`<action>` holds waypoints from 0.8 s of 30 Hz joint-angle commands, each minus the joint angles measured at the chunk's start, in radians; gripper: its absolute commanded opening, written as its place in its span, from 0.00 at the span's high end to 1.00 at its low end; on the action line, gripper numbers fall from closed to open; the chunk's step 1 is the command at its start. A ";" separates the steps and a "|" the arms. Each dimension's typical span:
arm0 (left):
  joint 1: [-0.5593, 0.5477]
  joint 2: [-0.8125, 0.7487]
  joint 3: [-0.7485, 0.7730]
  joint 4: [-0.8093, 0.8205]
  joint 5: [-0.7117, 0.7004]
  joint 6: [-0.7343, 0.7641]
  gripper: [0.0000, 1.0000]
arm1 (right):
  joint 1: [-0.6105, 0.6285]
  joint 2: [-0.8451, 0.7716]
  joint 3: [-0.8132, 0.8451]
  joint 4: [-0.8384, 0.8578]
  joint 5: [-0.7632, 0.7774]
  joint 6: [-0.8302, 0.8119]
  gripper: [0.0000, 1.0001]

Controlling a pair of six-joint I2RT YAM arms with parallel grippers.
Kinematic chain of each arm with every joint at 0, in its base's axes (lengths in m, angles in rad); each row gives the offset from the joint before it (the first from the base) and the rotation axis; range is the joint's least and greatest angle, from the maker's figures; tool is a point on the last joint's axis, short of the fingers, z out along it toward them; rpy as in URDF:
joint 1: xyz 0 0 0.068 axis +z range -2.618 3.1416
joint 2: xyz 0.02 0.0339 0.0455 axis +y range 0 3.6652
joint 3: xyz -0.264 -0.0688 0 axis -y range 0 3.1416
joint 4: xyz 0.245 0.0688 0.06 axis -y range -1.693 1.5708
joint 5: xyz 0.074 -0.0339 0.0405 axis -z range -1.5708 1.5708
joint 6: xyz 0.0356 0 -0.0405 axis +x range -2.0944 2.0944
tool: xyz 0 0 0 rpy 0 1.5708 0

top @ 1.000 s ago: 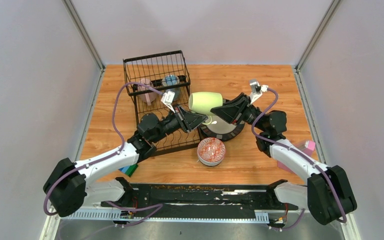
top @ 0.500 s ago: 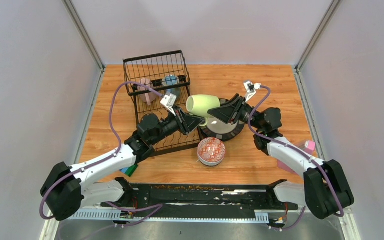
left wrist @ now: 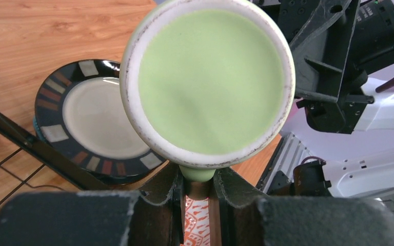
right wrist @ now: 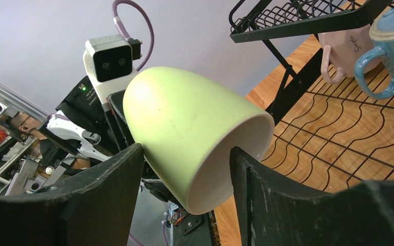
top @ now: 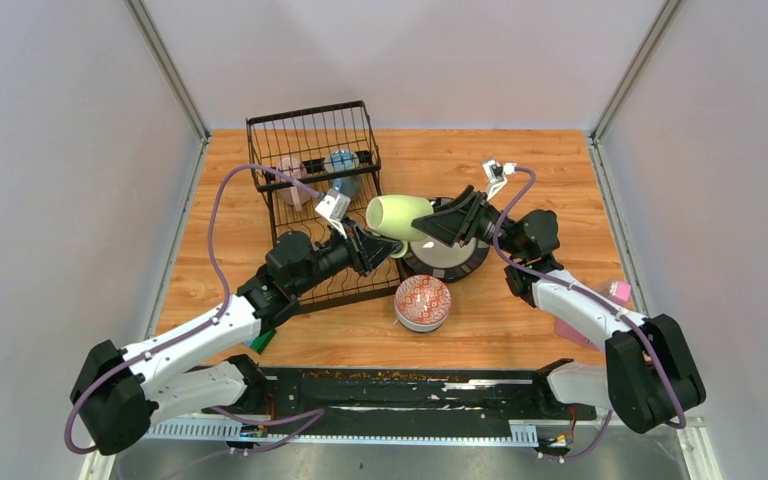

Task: Load the mixed dishes into the dish rack
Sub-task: Turn the cup upside down in the dish rack.

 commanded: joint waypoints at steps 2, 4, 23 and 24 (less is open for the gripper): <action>-0.007 -0.071 0.062 -0.035 -0.077 0.094 1.00 | 0.001 0.009 0.057 -0.061 0.002 -0.021 0.35; -0.008 -0.084 0.068 -0.079 -0.102 0.118 1.00 | 0.001 0.011 0.061 -0.085 0.009 -0.027 0.33; -0.006 -0.051 0.166 -0.576 -0.540 0.338 1.00 | 0.001 0.017 0.110 -0.252 0.037 -0.091 0.29; -0.006 -0.040 0.163 -0.587 -0.553 0.343 1.00 | 0.001 0.015 0.109 -0.261 0.041 -0.093 0.29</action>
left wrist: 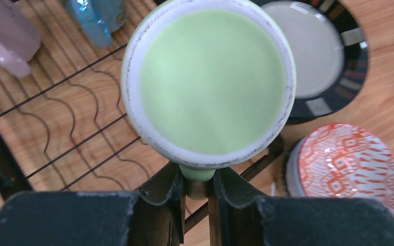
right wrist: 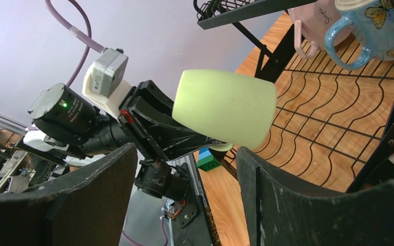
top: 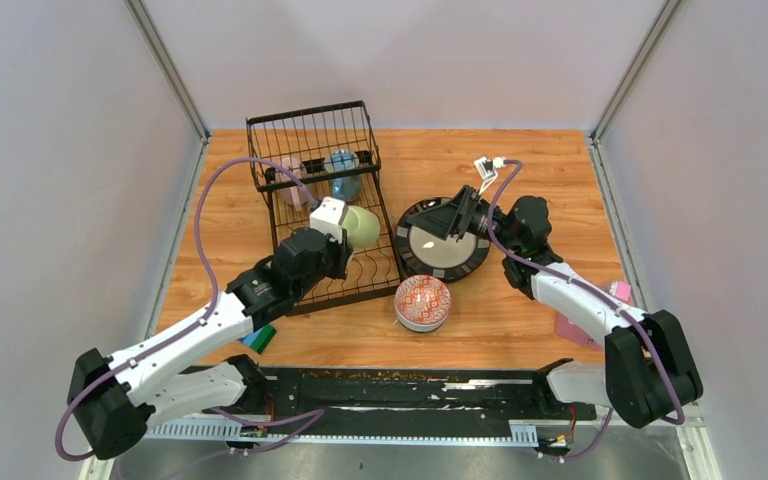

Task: Load the mixed dishes into the dish rack
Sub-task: Turn the cup upside down in the dish rack.

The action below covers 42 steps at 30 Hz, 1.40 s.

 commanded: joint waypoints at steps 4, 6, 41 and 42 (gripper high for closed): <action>0.008 0.061 0.047 -0.023 -0.202 0.068 1.00 | 0.000 -0.021 0.041 -0.053 0.029 -0.052 0.29; 0.030 0.089 0.040 -0.030 -0.209 0.055 1.00 | 0.000 -0.028 0.041 -0.066 0.032 -0.057 0.29; 0.318 0.625 0.199 0.163 -0.205 -0.035 0.99 | -0.030 -0.062 0.026 -0.130 0.037 -0.076 0.28; 0.320 0.630 0.203 0.164 -0.210 -0.044 0.98 | -0.029 -0.062 0.026 -0.130 0.037 -0.076 0.29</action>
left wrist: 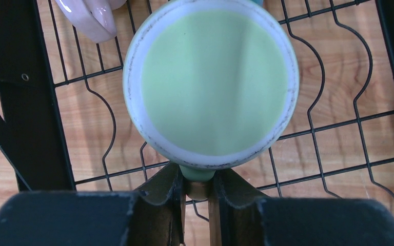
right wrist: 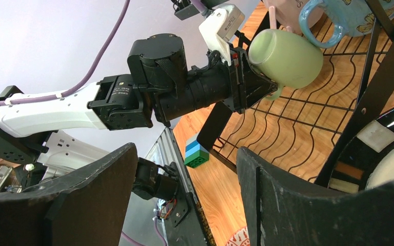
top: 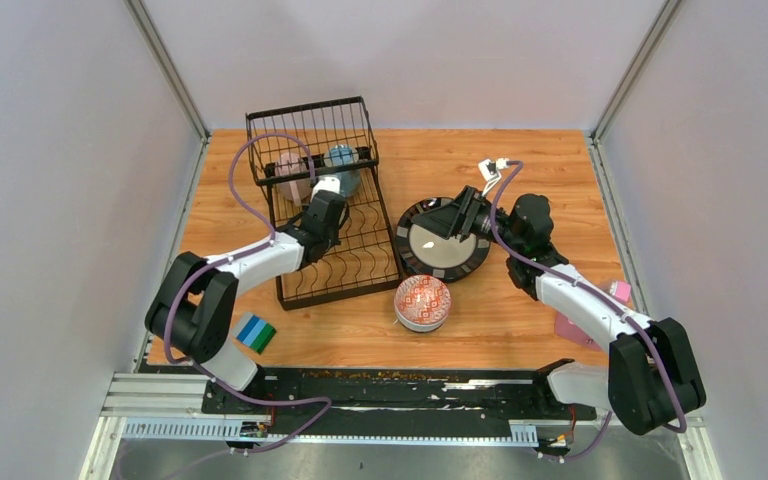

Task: Load the mixed dishes into the dish rack
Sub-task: Turn the cup upside down in the dish rack.

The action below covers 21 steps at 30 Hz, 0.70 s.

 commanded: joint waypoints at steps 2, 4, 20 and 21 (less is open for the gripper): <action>0.033 0.029 0.041 0.085 -0.047 -0.063 0.93 | -0.009 -0.029 0.024 0.014 -0.001 -0.018 0.28; 0.033 0.019 0.029 0.087 -0.064 -0.085 0.83 | -0.010 -0.031 0.022 0.013 0.003 -0.020 0.29; 0.032 -0.063 -0.166 0.344 -0.082 -0.146 0.39 | -0.014 -0.015 0.022 0.013 -0.012 -0.019 0.29; 0.031 -0.069 -0.179 0.362 -0.085 -0.148 0.39 | -0.014 -0.015 0.022 0.013 -0.011 -0.019 0.29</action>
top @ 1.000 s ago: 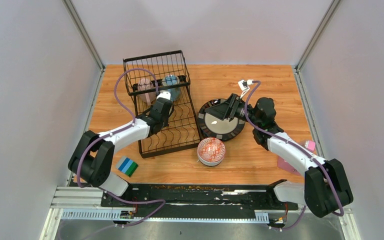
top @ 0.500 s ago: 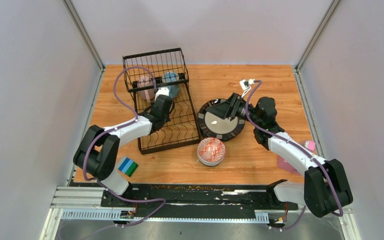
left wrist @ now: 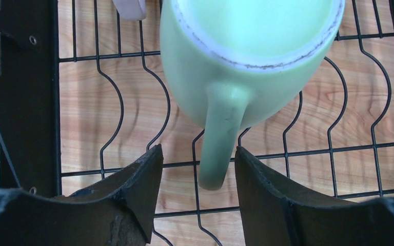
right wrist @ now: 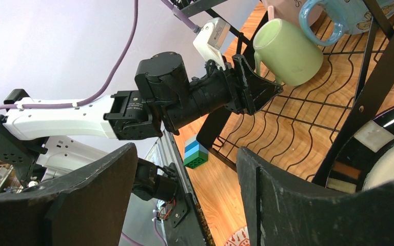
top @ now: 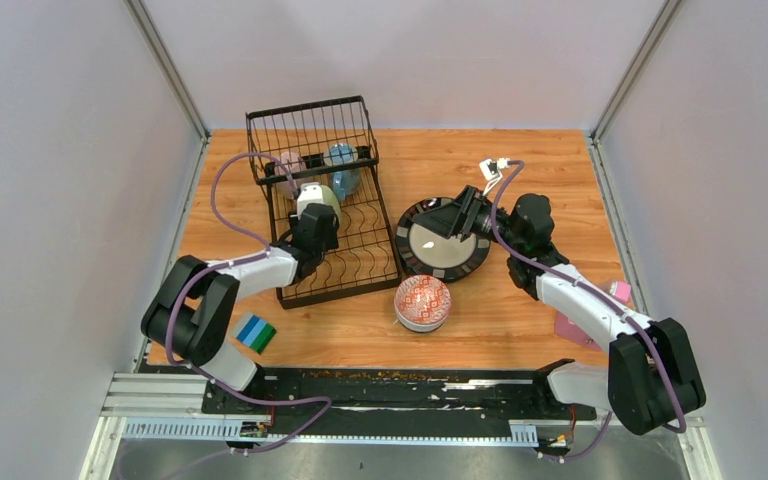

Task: Load the mixed dishes into the dish rack
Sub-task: Turn the cup upside down in the dish rack.

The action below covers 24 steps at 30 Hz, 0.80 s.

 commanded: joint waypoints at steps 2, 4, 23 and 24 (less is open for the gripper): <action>0.002 -0.073 -0.052 0.158 -0.047 -0.031 0.38 | -0.007 -0.013 0.020 0.015 -0.011 -0.020 0.29; 0.002 -0.088 -0.084 0.205 -0.046 -0.035 0.38 | -0.009 -0.012 0.019 0.016 -0.011 -0.020 0.28; 0.002 0.010 -0.062 0.358 -0.243 -0.066 0.55 | -0.018 -0.008 0.016 0.013 -0.024 -0.012 0.28; 0.002 0.029 -0.059 0.367 -0.248 -0.061 0.55 | -0.018 -0.009 0.015 0.013 -0.024 -0.012 0.28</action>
